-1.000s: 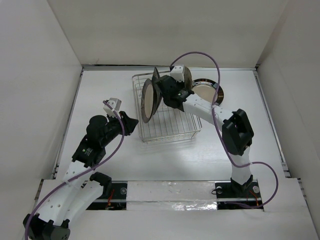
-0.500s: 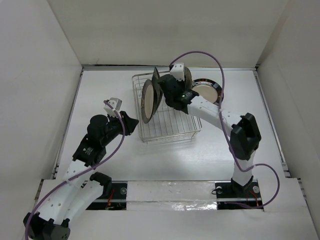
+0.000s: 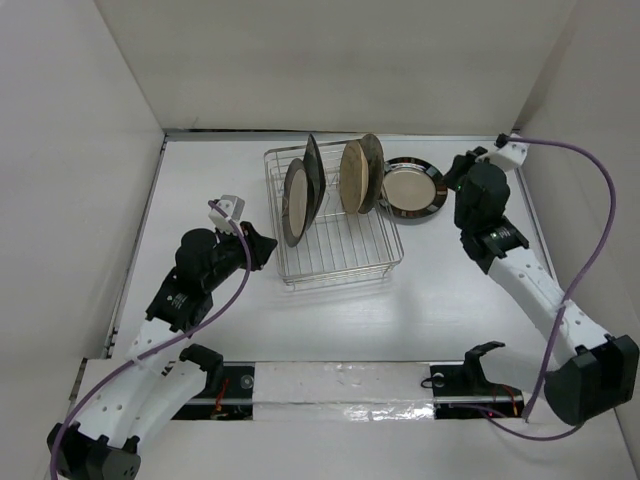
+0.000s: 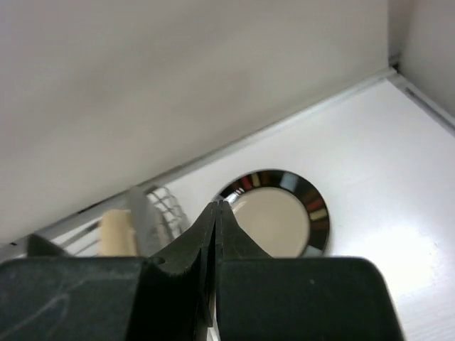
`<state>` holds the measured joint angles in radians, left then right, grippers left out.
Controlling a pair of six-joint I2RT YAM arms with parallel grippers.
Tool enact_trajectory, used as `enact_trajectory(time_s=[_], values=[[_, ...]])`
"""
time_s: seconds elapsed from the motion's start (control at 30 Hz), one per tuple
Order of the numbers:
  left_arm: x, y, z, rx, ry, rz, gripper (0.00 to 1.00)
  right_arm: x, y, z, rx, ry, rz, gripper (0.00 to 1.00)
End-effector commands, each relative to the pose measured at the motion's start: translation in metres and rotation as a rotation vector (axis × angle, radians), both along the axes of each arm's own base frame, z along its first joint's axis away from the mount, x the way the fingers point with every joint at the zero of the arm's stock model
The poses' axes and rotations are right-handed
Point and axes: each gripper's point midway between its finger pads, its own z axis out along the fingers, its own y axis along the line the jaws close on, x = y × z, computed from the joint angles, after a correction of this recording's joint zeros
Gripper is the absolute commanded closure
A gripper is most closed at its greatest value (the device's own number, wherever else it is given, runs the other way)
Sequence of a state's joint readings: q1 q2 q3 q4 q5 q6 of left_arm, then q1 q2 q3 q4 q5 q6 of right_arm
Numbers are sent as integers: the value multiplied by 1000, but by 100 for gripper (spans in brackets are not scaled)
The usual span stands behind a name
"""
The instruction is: Load the plates into the dish rack
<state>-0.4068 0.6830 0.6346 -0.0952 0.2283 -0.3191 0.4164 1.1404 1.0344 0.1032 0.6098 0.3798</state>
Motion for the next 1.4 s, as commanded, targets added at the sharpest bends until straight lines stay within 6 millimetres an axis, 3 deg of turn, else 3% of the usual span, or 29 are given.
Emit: enact_trajectory(time_s=[0.0, 0.07, 0.1, 0.13, 0.17, 0.2, 0.23, 0.33, 0.5, 0.57, 0.6, 0.73, 0.77, 1.0, 1.1, 1.13, 1.2, 1.23, 1.33, 1.37], values=[[4, -3, 25, -26, -71, -6, 86, 22, 1, -59, 127, 77, 95, 100], [3, -4, 21, -23, -62, -12, 100, 31, -13, -91, 156, 140, 54, 88], [3, -4, 21, -23, -60, -15, 100, 33, -26, -111, 174, 176, 38, 79], [3, -3, 22, -23, -64, -7, 100, 38, -30, -118, 201, 176, 36, 62], [4, 0, 23, -23, -71, 6, 100, 40, -33, -129, 240, 186, 39, 56], [6, 3, 24, -22, -73, 20, 100, 42, -31, -153, 261, 233, 67, 50], [7, 3, 24, -22, -69, 20, 100, 46, -39, -158, 304, 231, 71, 41], [6, 4, 24, -20, -69, 21, 100, 50, -54, -189, 349, 270, 34, 31], [11, 10, 23, -16, -64, 50, 84, 57, -51, -222, 460, 318, 77, 30], [10, 9, 22, -17, -63, 43, 77, 64, -56, -238, 512, 323, 65, 31], [10, 9, 25, -19, -73, 44, 75, 65, -43, -241, 541, 338, 128, 31], [12, 10, 23, -14, -65, 53, 74, 82, -27, -256, 637, 347, 217, 38], [11, 9, 22, -14, -62, 47, 74, 84, -25, -268, 669, 368, 210, 38], [11, 10, 22, -11, -65, 49, 74, 102, -13, -283, 785, 354, 234, 44], [13, 12, 26, -13, -77, 61, 74, 106, -13, -280, 832, 339, 222, 63], [13, 12, 24, -10, -72, 64, 73, 105, -13, -281, 841, 333, 219, 77], [12, 11, 22, -8, -65, 53, 74, 104, -17, -281, 867, 312, 192, 95], [12, 10, 23, -10, -67, 52, 74, 104, -18, -276, 873, 292, 192, 100], [13, 13, 24, -10, -74, 67, 74, 92, -29, -275, 882, 270, 145, 100], [13, 12, 23, -10, -70, 61, 74, 89, -32, -256, 870, 226, 142, 100]])
